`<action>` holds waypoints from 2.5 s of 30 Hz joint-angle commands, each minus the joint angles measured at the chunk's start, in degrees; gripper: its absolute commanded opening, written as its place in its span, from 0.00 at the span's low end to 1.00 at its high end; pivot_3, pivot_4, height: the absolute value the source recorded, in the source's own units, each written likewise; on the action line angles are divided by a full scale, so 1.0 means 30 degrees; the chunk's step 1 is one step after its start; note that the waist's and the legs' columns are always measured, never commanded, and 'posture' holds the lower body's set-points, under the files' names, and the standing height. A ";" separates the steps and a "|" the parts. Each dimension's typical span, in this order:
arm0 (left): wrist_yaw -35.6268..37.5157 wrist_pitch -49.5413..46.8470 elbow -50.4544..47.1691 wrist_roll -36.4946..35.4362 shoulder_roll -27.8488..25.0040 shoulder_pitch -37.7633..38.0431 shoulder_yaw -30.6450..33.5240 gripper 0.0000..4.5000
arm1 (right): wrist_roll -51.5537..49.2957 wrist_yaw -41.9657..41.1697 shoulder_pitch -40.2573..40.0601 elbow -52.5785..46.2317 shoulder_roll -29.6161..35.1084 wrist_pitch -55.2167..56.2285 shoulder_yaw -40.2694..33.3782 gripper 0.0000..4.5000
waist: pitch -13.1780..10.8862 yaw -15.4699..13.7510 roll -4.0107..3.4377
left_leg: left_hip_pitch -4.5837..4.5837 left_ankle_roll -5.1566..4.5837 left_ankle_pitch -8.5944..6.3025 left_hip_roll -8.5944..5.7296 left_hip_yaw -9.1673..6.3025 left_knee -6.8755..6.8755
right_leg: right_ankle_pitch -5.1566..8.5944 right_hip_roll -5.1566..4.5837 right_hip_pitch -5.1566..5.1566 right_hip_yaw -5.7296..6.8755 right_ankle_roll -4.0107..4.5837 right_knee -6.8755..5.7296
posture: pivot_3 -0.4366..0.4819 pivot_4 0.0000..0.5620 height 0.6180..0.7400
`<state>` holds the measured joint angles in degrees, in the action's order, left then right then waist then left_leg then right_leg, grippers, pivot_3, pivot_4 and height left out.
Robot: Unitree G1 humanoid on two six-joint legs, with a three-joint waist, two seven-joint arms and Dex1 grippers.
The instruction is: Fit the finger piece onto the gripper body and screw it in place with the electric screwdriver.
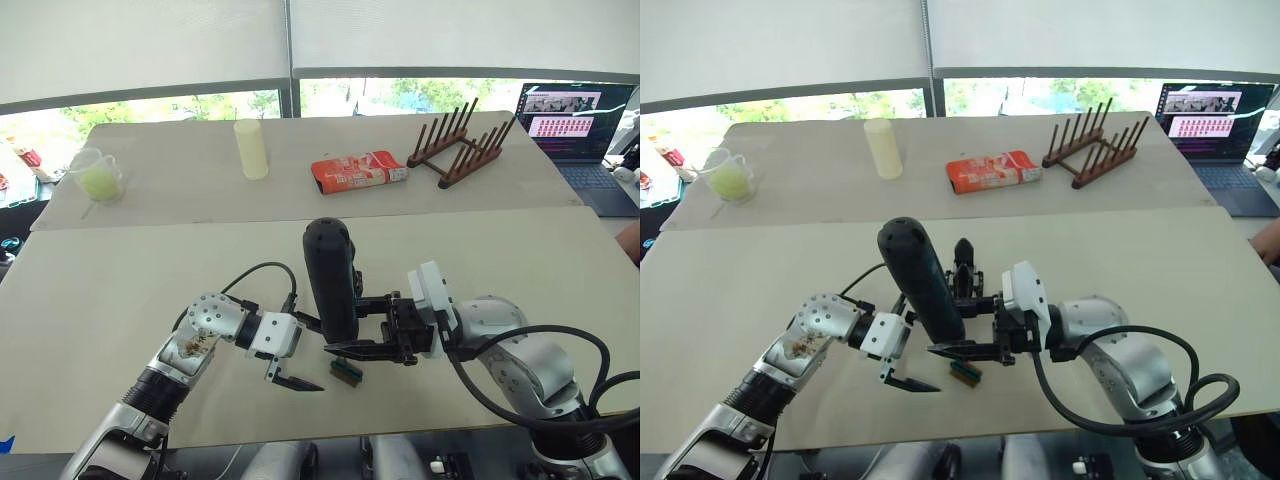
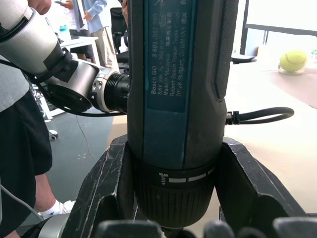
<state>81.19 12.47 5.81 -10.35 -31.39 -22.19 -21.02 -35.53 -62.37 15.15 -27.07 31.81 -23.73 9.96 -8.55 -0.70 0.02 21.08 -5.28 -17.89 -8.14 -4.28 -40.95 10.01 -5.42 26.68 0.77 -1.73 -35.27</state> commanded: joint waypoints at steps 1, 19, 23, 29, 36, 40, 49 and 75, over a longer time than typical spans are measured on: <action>-0.0087 0.0154 -0.0232 -0.0079 0.0024 -0.0240 0.0108 1.00 | -0.0386 -0.0036 0.0341 -0.0469 -0.0110 0.0211 -0.0282 0.42 | 0.0000 0.0000 0.0000 | 0.0000 0.0000 0.0000 0.0000 0.0000 0.0000 | 0.0000 0.0000 0.0000 0.0000 0.0000 0.0000 | 0.48 0.27 1.00; -0.0178 0.0130 -0.0159 -0.0065 0.0076 -0.0222 0.0095 1.00 | -0.0949 0.0255 0.0503 -0.1301 -0.0054 -0.0181 -0.0512 0.42 | 0.0000 0.0001 0.0000 | 0.0000 0.0000 0.0000 0.0000 0.0000 -0.0001 | 0.0000 -0.0001 0.0000 0.0000 0.0000 0.0000 | 0.48 0.27 1.00; -0.0259 0.0142 -0.0148 -0.0036 0.0104 -0.0204 0.0090 1.00 | -0.1277 0.0341 0.0615 -0.1585 0.0043 -0.0347 -0.0634 0.42 | 0.0000 0.0002 0.0000 | 0.0000 0.0000 0.0000 0.0000 0.0001 -0.0001 | 0.0000 -0.0001 0.0001 0.0001 0.0000 0.0000 | 0.48 0.27 1.00; -0.0449 0.0078 -0.0175 -0.0048 0.0037 -0.0105 0.0192 1.00 | -0.1693 0.0403 0.0829 -0.1848 0.0212 -0.0630 -0.0856 0.42 | 0.0000 0.0001 0.0000 | 0.0000 0.0000 0.0000 0.0000 0.0001 -0.0001 | 0.0000 -0.0001 -0.0001 0.0000 0.0000 0.0002 | 0.48 0.27 1.00; -0.1219 -0.0776 -0.0503 -0.0329 -0.0160 0.0282 0.0668 1.00 | -0.2492 0.0497 0.1613 -0.2076 0.0508 -0.1194 -0.1300 0.42 | 0.0000 0.0010 0.0000 | 0.0001 0.0000 0.0000 0.0000 0.0001 0.0000 | 0.0000 -0.0001 0.0000 -0.0001 0.0000 0.0001 | 0.48 0.27 1.00; -0.1595 -0.1541 -0.1072 -0.0662 -0.0362 0.0743 0.1047 1.00 | -0.3011 0.0632 0.2234 -0.2031 0.0647 -0.1629 -0.1590 0.42 | 0.0000 0.0015 0.0000 | 0.0001 0.0000 0.0000 0.0004 0.0000 0.0005 | 0.0000 -0.0001 0.0006 -0.0001 0.0000 0.0000 | 0.48 0.27 1.00; -0.4174 -0.4818 -0.2625 -0.1402 -0.0454 0.2028 0.2743 1.00 | -0.4080 0.0917 0.4211 -0.1595 0.0714 -0.2675 -0.2020 0.42 | 0.0000 0.0007 0.0000 | 0.0000 0.0000 0.0000 0.0003 -0.0011 0.0005 | 0.0000 0.0000 0.0000 0.0000 0.0000 0.0003 | 0.48 0.27 1.00; -1.0937 -0.5357 0.1946 0.1567 0.5119 -0.0454 0.2134 1.00 | -0.4823 0.1423 0.6295 -0.0782 0.0710 -0.4019 -0.2292 0.42 | 0.0000 -0.0031 0.0002 | 0.0001 -0.0001 0.0001 0.0001 -0.0010 -0.0014 | -0.0004 -0.0035 -0.0012 0.0004 0.0002 -0.0008 | 0.48 0.27 1.00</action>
<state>48.44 -4.99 11.13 -5.92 -16.34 -22.58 -14.57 -48.56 -58.41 32.69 -28.17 33.81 -36.06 5.66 -8.55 -0.79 0.02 21.08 -5.29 -17.88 -8.14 -4.31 -40.99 10.00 -5.52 26.64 0.79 -1.73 -35.29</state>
